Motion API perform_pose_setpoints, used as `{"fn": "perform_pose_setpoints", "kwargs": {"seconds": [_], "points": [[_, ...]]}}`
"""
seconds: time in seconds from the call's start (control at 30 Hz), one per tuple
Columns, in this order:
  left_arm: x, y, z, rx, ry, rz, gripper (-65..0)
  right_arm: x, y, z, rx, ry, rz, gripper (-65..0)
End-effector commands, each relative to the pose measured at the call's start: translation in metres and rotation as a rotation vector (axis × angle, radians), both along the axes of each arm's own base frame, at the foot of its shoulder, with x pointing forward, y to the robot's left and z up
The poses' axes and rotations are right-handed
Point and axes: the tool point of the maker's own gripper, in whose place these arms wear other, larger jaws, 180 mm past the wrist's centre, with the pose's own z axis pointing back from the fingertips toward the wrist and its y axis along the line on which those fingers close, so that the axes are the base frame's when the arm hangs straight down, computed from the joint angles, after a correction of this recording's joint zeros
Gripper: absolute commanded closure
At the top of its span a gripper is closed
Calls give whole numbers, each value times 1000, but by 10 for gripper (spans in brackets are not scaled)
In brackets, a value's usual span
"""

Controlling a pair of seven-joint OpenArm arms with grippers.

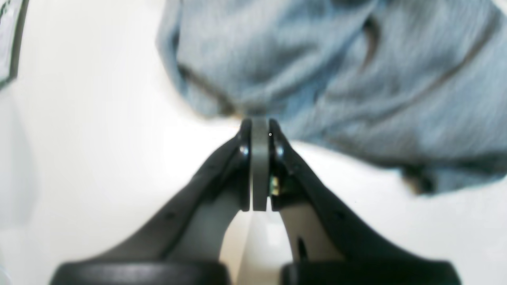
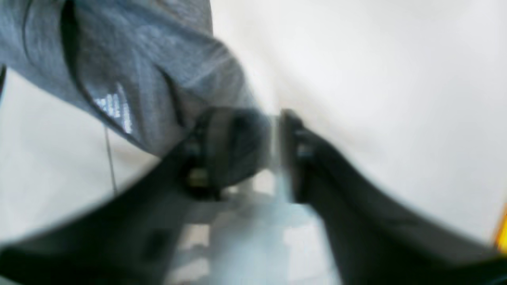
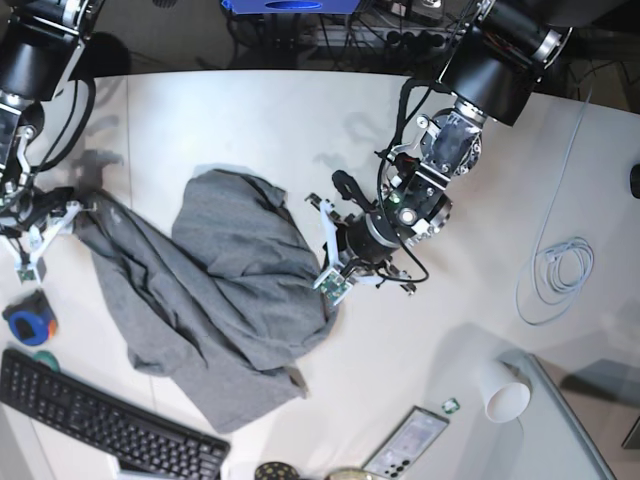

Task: Layout the t-shirt on the table in an organized manner, then fold the t-shirt properly
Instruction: 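Lower the shirt onto the table and release with both grippers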

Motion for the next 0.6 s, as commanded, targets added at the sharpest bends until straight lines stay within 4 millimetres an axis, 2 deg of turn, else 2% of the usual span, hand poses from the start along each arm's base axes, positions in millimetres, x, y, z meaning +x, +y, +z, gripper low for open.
{"fn": "perform_pose_setpoints", "kwargs": {"seconds": [0.0, 0.1, 0.23, 0.3, 0.37, 0.43, 0.57], "points": [[14, -3, 16, -22, -55, 5, 0, 24, -5, 35, -34, -125, 15, -356], [19, 4, 19, -34, -62, 37, 0, 40, 11, 71, -71, -236, 64, -410], [28, -7, 22, -97, -50, 94, 0, 65, 64, 81, -112, -248, 293, -410], [32, -18, 21, -117, -38, 99, 0, 68, 89, 69, -108, -211, 379, -405], [32, -28, 14, -127, -12, 100, 0, 75, 99, 64, -101, -195, 409, -405], [28, -31, -1, -121, 33, 107, 0, 78, 100, 53, -83, -162, 407, -404], [19, -32, -32, -132, 79, 113, 0, 93, 98, 42, -47, -176, 393, -402]]}}
